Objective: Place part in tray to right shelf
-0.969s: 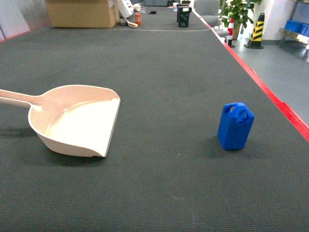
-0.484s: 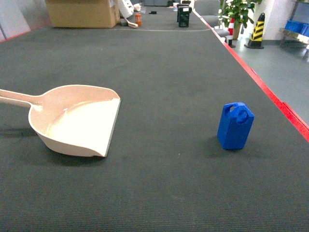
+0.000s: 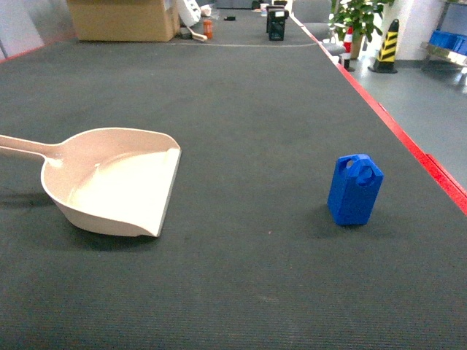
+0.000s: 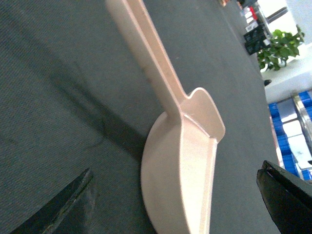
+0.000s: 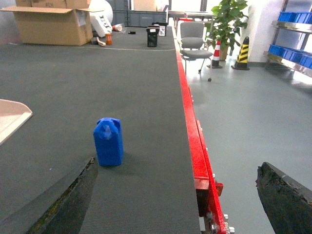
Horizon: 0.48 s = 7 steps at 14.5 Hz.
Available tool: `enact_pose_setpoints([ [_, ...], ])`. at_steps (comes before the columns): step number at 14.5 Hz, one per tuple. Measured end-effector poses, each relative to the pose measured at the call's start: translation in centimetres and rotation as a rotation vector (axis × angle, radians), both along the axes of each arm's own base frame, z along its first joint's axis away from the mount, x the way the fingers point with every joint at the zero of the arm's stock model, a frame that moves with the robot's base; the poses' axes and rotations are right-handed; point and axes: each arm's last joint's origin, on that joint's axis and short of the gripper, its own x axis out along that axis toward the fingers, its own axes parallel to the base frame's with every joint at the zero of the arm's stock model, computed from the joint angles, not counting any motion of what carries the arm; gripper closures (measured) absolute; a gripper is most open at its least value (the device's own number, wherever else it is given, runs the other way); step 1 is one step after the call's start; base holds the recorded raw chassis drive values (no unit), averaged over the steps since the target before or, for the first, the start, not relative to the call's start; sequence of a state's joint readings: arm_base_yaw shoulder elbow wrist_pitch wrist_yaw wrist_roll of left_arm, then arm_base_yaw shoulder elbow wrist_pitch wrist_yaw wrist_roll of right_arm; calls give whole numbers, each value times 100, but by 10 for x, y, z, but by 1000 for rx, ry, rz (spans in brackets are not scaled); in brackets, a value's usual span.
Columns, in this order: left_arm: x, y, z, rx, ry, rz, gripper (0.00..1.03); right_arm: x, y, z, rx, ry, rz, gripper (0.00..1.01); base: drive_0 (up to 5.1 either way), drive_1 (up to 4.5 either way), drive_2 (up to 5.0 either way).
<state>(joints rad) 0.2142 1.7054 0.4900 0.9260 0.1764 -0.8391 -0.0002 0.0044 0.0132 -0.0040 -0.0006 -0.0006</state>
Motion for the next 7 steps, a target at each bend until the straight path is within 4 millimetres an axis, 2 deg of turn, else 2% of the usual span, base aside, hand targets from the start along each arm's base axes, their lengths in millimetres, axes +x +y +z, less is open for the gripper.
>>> enact_pose_setpoints([
  [3,-2,1,-1,0,3,8,5,0,0,0,0,0,0,3,0,0,0],
  [4,0,0,1,-23,-61,-20,5,0,0,0,0,0,0,3,0,0,0],
  [5,7,0,4,-54,-110,-52,5,0,0,0,0,0,0,3,0,0,0],
  [7,34,4,0,-84,-83,-61,5,0,0,0,0,0,0,3,0,0,0],
])
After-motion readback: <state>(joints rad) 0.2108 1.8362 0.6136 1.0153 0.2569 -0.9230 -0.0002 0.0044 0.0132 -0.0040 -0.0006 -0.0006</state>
